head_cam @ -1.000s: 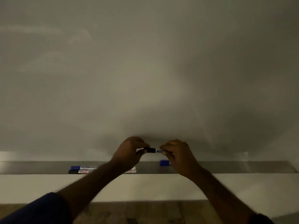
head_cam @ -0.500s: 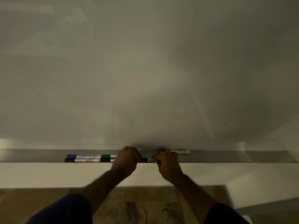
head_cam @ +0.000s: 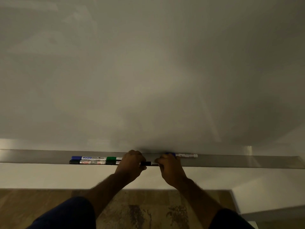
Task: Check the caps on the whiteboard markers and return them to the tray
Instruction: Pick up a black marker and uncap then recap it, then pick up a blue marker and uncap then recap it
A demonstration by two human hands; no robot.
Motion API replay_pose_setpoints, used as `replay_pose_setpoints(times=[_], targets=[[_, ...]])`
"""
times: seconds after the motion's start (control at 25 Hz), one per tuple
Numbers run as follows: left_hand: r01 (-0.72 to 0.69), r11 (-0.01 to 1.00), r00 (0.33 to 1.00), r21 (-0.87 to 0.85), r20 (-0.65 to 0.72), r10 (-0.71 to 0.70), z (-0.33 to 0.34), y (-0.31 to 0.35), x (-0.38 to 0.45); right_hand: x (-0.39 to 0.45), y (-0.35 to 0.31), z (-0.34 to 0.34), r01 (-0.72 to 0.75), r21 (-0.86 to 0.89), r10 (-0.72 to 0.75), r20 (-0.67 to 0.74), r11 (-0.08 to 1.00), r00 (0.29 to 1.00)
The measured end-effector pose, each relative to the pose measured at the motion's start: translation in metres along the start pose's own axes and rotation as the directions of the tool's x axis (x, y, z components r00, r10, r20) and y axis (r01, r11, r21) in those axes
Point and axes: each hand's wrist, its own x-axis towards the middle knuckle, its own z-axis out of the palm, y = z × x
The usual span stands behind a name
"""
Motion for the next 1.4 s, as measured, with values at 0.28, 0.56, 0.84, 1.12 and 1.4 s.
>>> replay_pose_setpoints(times=[0.28,0.56,0.84,1.12,1.4], targets=[[-0.004,1.000,1.000,-0.007,-0.025,0.004,0.002,-0.004,-0.001,-0.003,0.007,-0.011,0.001,-0.047,-0.007,-0.126,0.999,0.992],[-0.003,1.000,0.999,-0.013,-0.038,0.003,-0.002,-0.004,-0.002,-0.014,0.057,-0.024,-0.223,-0.203,0.207,-0.098,0.954,0.973],[-0.031,0.999,0.998,0.022,-0.052,0.032,-0.005,0.002,-0.002,-0.017,0.074,-0.031,-0.249,-0.273,0.241,-0.064,0.929,0.968],[-0.098,0.995,0.990,0.019,-0.098,0.099,-0.014,0.019,0.004,-0.020,0.068,-0.054,-0.165,-0.306,0.143,-0.093,0.938,0.985],[-0.055,0.994,0.998,0.094,0.025,0.053,-0.005,0.067,0.036,-0.034,0.071,-0.082,-0.188,-0.306,0.143,-0.163,0.933,0.976]])
